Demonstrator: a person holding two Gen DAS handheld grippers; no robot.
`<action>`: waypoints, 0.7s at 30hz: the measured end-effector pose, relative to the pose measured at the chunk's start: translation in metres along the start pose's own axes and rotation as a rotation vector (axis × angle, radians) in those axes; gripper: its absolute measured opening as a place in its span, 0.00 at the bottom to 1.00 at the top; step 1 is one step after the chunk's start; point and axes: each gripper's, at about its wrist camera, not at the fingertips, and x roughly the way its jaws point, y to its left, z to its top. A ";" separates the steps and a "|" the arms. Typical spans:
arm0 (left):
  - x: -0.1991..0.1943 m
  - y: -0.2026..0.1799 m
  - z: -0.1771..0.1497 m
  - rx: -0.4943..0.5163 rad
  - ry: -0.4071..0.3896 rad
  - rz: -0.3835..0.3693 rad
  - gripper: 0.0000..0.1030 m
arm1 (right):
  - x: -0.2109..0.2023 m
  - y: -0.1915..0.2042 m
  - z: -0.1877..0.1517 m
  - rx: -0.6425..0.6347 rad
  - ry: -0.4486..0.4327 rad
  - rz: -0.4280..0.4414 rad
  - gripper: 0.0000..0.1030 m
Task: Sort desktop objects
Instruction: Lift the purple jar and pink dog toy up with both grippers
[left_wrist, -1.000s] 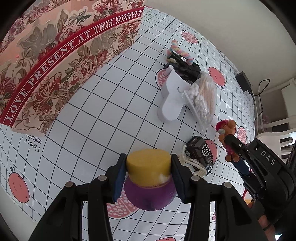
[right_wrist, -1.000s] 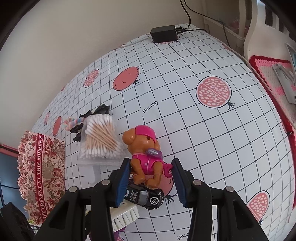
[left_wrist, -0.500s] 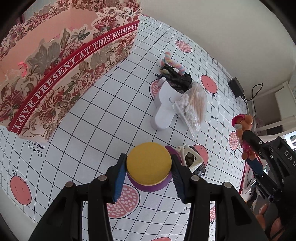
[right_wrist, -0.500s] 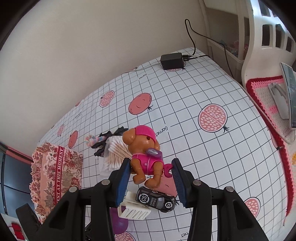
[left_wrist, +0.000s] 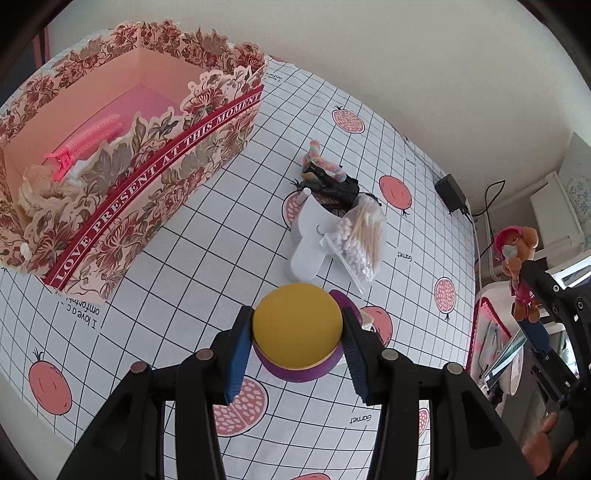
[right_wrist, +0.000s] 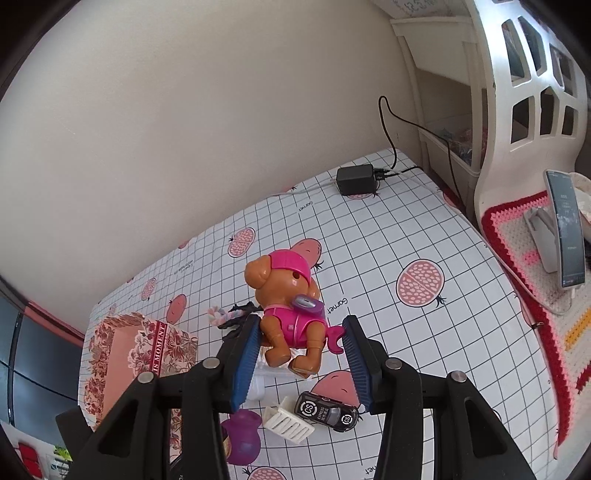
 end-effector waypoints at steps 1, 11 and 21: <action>-0.003 -0.001 0.001 -0.001 -0.008 -0.006 0.47 | -0.004 0.001 0.001 -0.002 -0.010 0.004 0.47; -0.046 -0.009 0.012 0.010 -0.120 -0.075 0.47 | -0.038 0.008 0.008 -0.018 -0.090 0.026 0.47; -0.081 -0.012 0.020 0.016 -0.212 -0.121 0.47 | -0.049 0.011 0.009 -0.030 -0.115 0.032 0.47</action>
